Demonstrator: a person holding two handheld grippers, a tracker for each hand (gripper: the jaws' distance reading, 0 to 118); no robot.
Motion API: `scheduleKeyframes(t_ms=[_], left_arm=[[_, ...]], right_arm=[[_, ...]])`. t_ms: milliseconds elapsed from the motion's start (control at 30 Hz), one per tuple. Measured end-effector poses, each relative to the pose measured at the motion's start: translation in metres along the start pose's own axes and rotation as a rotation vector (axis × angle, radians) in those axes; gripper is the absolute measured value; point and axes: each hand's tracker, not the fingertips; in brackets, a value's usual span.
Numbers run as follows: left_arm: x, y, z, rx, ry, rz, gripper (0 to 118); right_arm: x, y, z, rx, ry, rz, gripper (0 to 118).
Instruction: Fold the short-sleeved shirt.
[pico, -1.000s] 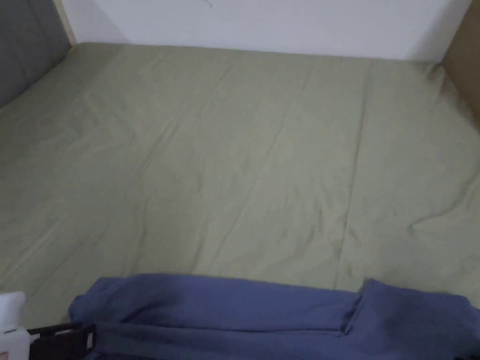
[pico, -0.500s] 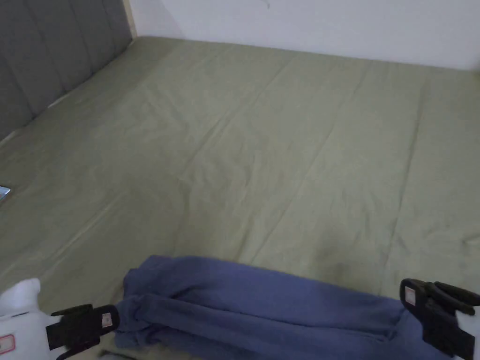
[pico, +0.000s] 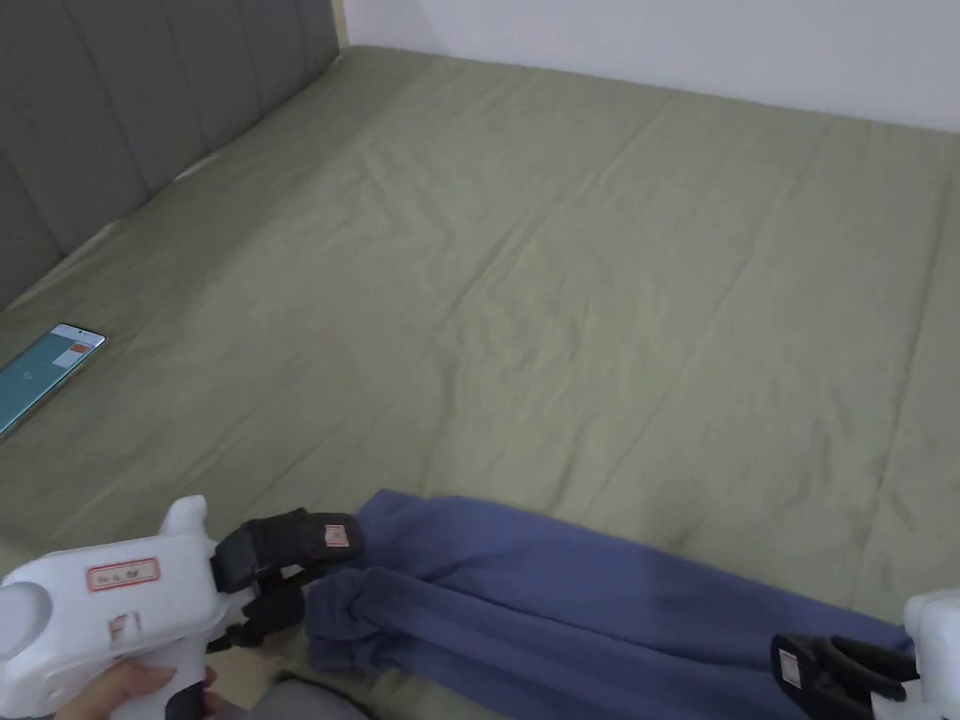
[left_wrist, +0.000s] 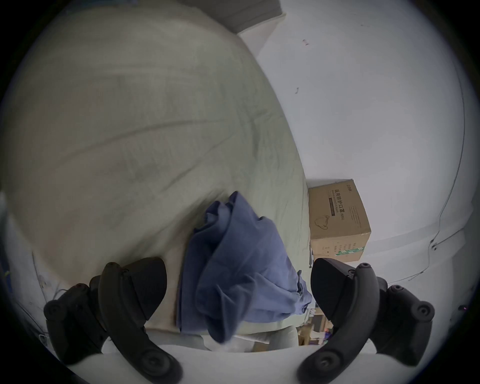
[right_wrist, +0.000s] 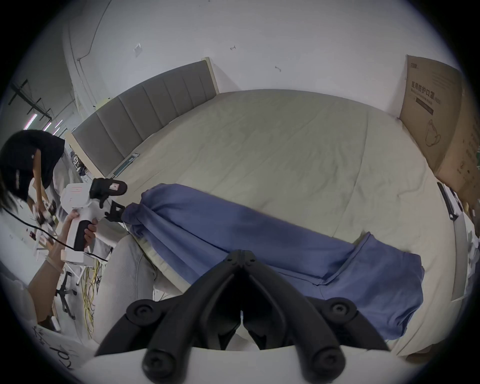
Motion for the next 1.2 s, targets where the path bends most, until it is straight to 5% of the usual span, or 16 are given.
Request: scheduleKeyframes(t_ms=[233,300,367,400,433,467,1200], left_arm=[[-0.013,0.012,-0.028,-0.065,-0.168,0.035,112],[-0.016,0.016,-0.031,-0.079,-0.174,0.042,102],[-0.019,0.018,-0.033,-0.069,-0.069,0.033,31],[-0.022,0.018,-0.039,-0.093,0.066,0.020,9],[-0.027,0.016,-0.042,-0.115,0.077,0.012,8],[-0.026,0.016,-0.038,-0.087,-0.081,0.060,8],[0.103,0.001,-0.025,-0.041,0.266,-0.250,8]], right_arm=[[0.000,0.002,-0.009,-0.016,0.026,-0.074,0],[-0.005,0.002,-0.011,-0.023,0.027,-0.061,0],[-0.007,0.002,-0.012,-0.028,0.031,-0.054,0],[-0.007,0.002,-0.012,-0.030,0.039,-0.052,0],[-0.007,0.001,-0.012,-0.031,0.044,-0.052,0],[-0.008,0.001,-0.012,-0.031,0.047,-0.050,0],[0.051,-0.037,0.017,-0.003,-0.035,-0.211,0]])
